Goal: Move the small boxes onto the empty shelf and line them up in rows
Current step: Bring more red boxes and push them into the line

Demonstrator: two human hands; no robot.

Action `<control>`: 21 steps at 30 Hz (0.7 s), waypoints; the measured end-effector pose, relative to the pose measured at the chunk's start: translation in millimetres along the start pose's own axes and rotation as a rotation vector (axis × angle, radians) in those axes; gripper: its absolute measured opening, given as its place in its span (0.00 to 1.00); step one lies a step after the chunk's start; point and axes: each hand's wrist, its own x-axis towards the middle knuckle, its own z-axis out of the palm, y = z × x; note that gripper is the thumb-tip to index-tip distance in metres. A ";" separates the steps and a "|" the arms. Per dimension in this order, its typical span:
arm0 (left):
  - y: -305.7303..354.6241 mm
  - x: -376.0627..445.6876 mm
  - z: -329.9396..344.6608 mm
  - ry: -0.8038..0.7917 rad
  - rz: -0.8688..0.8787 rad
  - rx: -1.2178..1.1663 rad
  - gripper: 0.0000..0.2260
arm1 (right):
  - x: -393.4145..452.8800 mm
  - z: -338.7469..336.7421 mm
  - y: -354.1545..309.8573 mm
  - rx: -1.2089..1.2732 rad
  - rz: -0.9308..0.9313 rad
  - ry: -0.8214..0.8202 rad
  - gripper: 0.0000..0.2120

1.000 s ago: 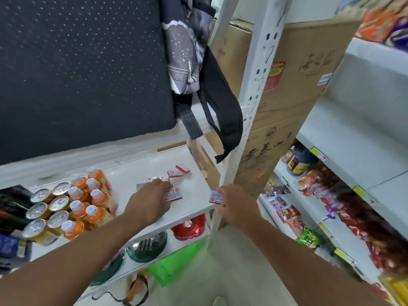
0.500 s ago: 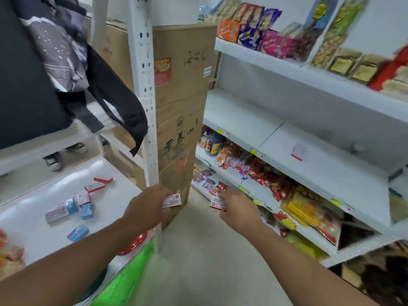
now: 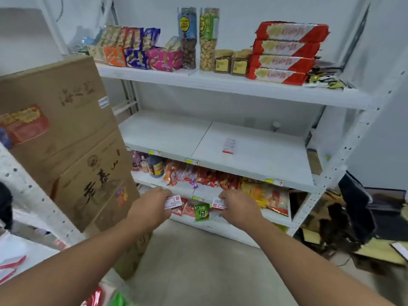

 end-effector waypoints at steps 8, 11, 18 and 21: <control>74.6 75.2 26.2 -0.029 0.082 0.034 0.20 | 34.4 4.6 82.4 0.078 0.016 0.048 0.23; 87.1 96.3 36.0 -0.050 0.062 0.022 0.22 | 43.1 7.8 101.0 0.107 0.022 0.029 0.25; 89.6 145.0 43.9 -0.079 0.079 0.004 0.22 | 74.1 12.4 120.4 0.130 0.065 -0.002 0.24; 82.6 170.9 48.9 -0.078 0.100 -0.015 0.22 | 90.3 12.7 118.2 0.122 0.091 -0.004 0.24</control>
